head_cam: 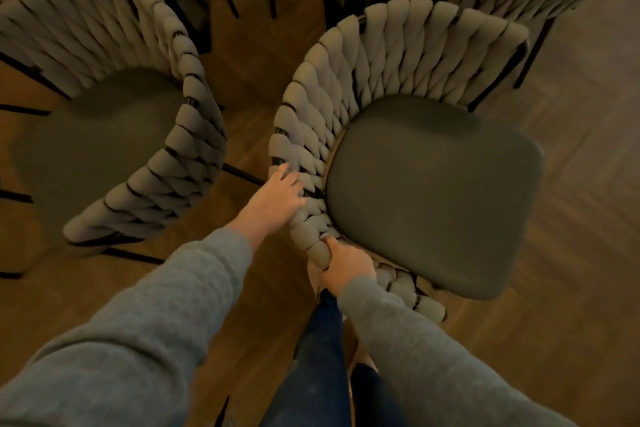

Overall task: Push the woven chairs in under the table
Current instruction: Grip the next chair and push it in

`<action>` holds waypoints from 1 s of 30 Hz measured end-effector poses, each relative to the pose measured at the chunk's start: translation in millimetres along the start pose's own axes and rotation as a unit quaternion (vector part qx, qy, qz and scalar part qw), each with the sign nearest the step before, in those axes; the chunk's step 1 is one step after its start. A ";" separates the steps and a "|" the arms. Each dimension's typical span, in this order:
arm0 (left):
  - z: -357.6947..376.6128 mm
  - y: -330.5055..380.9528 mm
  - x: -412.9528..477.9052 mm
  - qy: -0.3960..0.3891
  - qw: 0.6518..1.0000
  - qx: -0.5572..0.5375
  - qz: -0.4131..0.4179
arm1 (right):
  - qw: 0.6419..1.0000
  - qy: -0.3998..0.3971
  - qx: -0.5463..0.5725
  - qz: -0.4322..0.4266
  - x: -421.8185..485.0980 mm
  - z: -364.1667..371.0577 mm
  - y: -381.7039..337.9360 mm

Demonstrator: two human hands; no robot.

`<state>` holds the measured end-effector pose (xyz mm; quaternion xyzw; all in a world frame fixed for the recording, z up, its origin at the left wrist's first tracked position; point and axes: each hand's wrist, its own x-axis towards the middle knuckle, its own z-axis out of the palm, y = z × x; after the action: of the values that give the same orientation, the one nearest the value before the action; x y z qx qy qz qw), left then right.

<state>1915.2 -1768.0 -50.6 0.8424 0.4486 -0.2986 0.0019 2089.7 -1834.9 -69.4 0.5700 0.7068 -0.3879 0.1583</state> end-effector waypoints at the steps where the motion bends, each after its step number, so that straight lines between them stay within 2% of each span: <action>1: 2.8 12.9 -12.1 -0.013 1.000 -0.008 -0.011 | 1.000 -0.009 -0.004 -0.007 -10.6 7.6 3.3; 7: 13.6 98.6 -76.4 -0.047 0.991 -0.084 -0.093 | 0.990 -0.087 -0.094 -0.049 -69.0 37.4 36.7; 11: 7.8 149.3 -99.5 -0.065 0.983 -0.124 -0.117 | 0.979 -0.134 -0.141 -0.056 -95.2 43.4 64.1; 18: -28.6 187.8 -83.1 -0.051 0.978 -0.173 -0.108 | 0.967 -0.125 -0.220 -0.040 -102.6 17.5 120.6; 22: -50.1 215.6 -62.5 -0.065 0.975 -0.199 -0.071 | 0.951 -0.121 -0.282 -0.048 -100.4 -12.3 168.6; 25: -55.9 217.3 -48.1 -0.037 0.978 -0.205 -0.012 | 0.943 -0.122 -0.309 -0.034 -94.7 -27.1 195.4; 27: -56.9 200.0 -39.4 -0.018 0.977 -0.202 0.063 | 0.937 -0.122 -0.328 -0.004 -88.7 -40.5 202.9; 30: -57.6 148.6 -33.1 -0.057 0.978 -0.159 0.122 | 0.924 -0.178 -0.330 0.071 -86.4 -53.9 192.6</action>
<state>2042.7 -1866.1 -26.0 0.8614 0.3831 -0.2683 0.1980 2306.3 -1845.1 -47.7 0.4554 0.7127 -0.2157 0.4880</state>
